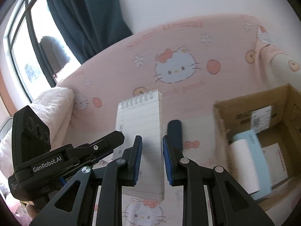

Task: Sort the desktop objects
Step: 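Carry the notebook in both tools over the cardboard box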

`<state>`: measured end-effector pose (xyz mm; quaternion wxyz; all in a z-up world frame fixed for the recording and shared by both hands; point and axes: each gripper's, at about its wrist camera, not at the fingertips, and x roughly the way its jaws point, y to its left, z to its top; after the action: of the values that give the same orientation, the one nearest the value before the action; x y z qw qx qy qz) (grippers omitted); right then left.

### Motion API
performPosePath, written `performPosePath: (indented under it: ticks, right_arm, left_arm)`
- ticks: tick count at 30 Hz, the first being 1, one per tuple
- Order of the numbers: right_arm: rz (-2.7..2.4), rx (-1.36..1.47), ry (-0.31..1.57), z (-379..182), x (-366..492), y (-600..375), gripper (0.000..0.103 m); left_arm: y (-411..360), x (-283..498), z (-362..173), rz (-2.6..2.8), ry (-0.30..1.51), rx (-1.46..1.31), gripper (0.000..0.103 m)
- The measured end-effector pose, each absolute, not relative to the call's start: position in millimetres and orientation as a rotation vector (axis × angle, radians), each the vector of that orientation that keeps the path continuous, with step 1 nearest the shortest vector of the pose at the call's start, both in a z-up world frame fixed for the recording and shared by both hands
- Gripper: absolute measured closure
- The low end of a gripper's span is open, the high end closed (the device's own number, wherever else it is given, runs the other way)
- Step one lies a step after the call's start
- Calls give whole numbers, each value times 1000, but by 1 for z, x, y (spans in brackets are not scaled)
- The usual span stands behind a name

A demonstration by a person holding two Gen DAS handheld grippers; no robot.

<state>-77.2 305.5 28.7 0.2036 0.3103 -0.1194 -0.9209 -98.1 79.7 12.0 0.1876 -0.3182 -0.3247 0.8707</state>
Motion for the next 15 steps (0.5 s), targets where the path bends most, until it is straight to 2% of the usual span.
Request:
performPosePath:
  ticks: [15]
  right_arm:
    - [-2705,918,-322,36,-94,418,83]
  left_arm:
    - [196,-145,11,2306,-843,-970,78]
